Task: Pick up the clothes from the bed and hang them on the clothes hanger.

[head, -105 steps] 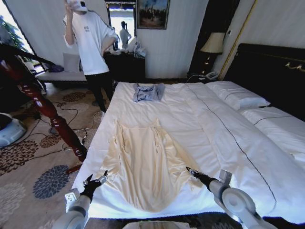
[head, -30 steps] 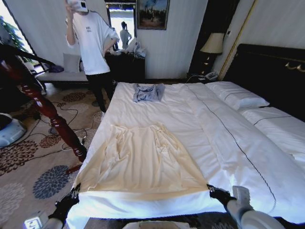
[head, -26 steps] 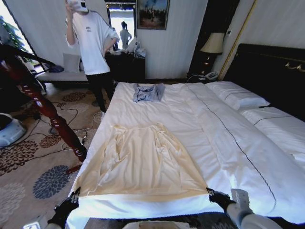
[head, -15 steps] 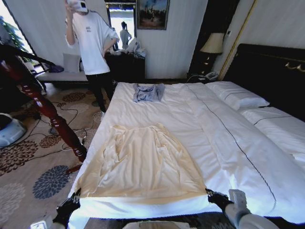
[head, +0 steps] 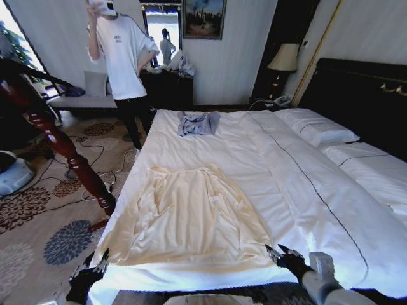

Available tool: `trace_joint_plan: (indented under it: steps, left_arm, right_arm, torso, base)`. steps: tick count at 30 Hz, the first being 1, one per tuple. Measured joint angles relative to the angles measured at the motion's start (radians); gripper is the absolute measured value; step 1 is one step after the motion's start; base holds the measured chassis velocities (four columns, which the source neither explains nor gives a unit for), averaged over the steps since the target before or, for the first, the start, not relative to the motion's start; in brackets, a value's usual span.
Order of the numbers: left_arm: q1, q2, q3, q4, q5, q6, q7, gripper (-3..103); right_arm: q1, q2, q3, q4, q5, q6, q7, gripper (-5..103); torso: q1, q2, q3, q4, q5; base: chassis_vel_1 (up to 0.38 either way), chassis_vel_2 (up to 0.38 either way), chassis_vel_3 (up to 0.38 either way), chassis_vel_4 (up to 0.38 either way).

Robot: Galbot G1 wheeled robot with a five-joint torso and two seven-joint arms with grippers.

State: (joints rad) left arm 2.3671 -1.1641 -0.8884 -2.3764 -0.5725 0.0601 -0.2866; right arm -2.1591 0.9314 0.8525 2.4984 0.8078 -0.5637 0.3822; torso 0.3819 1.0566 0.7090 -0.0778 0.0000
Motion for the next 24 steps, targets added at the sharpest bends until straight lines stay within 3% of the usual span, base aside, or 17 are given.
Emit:
trace_joint_plan:
  steps: [4, 5, 12, 14, 16, 19, 21, 24]
  left_arm:
    - [0.054, -0.001, -0.004, 0.0, 0.015, -0.041, 0.002, 78]
    - [0.079, -0.001, -0.004, 0.008, 0.025, -0.072, 0.002, 89]
    - [0.089, -0.016, 0.003, 0.023, 0.038, -0.185, 0.011, 100]
    - [0.07, -0.031, 0.015, 0.017, 0.058, -0.224, 0.024, 100]
    - [0.021, -0.065, 0.04, 0.006, 0.131, -0.274, 0.032, 100]
    - [-0.023, -0.093, 0.052, 0.001, 0.201, -0.287, 0.032, 100]
    - [-0.095, -0.119, 0.062, -0.015, 0.261, -0.276, 0.008, 100]
    - [-0.15, -0.122, 0.068, -0.029, 0.274, -0.25, -0.011, 100]
  right_arm:
    - [0.0, 0.014, 0.0, 0.004, -0.033, 0.008, -0.007, 81]
    - [-0.003, 0.016, 0.001, 0.004, -0.043, 0.009, -0.009, 86]
    - [0.014, 0.03, -0.014, 0.004, -0.092, 0.045, -0.039, 100]
    - [0.022, 0.037, -0.027, -0.003, -0.138, 0.083, -0.06, 100]
    - [0.039, 0.05, -0.048, -0.039, -0.279, 0.185, -0.104, 100]
    - [0.058, 0.06, -0.061, -0.058, -0.335, 0.243, -0.116, 100]
    - [0.09, 0.069, -0.07, -0.089, -0.434, 0.345, -0.142, 100]
    - [0.106, 0.071, -0.073, -0.106, -0.499, 0.399, -0.159, 100]
  torso:
    - [0.0, 0.0, 0.0, 0.0001, 0.0001]
    - [0.0, 0.0, 0.0, 0.0001, 0.0002]
    - [0.0, 0.0, 0.0, 0.0001, 0.0]
    - [0.0, 0.0, 0.0, 0.0002, 0.0]
    - [0.0, 0.0, 0.0, 0.0, 0.0001]
    - [0.0, 0.0, 0.0, 0.0, 0.0001]
    - [0.0, 0.0, 0.0, 0.0004, 0.0002]
    - [0.0, 0.0, 0.0, 0.0001, 0.0002]
  base:
    - [0.0, 0.0, 0.0, 0.0]
    - [0.0, 0.0, 0.0, 0.0]
    - [0.0, 0.0, 0.0, 0.0]
    - [0.0, 0.0, 0.0, 0.0]
    - [0.0, 0.0, 0.0, 0.0]
    - [0.0, 0.0, 0.0, 0.0]
    - [0.0, 0.0, 0.0, 0.0]
    - [0.0, 0.0, 0.0, 0.0]
